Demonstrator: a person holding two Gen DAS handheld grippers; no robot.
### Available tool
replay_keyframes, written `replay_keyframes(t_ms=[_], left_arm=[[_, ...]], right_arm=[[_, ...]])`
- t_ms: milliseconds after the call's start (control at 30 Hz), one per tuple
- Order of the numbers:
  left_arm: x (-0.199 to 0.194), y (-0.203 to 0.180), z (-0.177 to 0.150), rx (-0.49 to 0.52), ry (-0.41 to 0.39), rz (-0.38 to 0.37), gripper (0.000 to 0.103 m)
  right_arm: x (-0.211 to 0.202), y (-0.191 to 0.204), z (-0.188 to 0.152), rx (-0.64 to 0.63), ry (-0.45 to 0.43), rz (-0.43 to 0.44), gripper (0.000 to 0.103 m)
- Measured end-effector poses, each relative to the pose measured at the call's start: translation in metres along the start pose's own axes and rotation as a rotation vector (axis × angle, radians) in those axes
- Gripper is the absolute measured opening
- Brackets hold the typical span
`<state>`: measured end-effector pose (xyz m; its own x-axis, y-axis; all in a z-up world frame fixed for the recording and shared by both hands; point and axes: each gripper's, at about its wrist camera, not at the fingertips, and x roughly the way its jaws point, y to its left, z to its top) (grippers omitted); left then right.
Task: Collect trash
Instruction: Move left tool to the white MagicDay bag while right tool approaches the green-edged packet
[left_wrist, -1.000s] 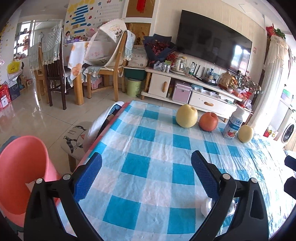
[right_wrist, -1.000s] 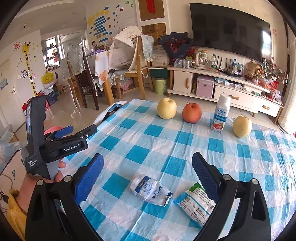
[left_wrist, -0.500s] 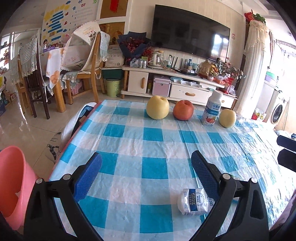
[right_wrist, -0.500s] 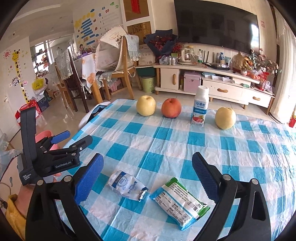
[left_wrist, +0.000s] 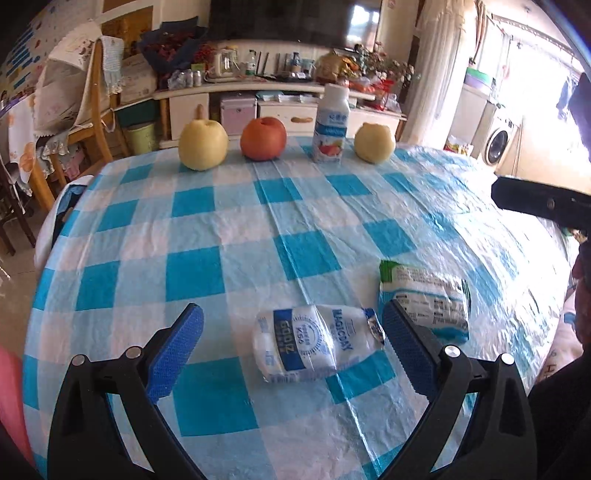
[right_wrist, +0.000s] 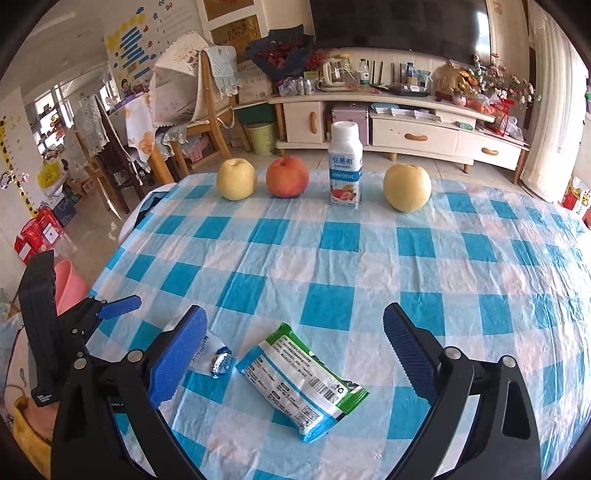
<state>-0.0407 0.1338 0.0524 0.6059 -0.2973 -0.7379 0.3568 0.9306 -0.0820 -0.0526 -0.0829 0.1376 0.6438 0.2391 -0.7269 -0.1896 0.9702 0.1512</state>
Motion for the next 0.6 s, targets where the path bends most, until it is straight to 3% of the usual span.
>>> replay_keyframes(t_ms=[167,433,600], left_arm=[[0.019,-0.009,-0.013,0.007,0.111,-0.074,0.097],[0.032,-0.018,-0.020,-0.065,0.184,-0.138,0.097],[0.029,-0.033,-0.021,-0.033,0.230,-0.314,0.097]], right_arm=[[0.015,-0.010,-0.008,-0.012,0.078,-0.025,0.095],[0.023,-0.014,-0.015,-0.044,0.118,-0.051,0.095],[0.025,-0.018,-0.015,-0.047,0.135,-0.059,0.095]])
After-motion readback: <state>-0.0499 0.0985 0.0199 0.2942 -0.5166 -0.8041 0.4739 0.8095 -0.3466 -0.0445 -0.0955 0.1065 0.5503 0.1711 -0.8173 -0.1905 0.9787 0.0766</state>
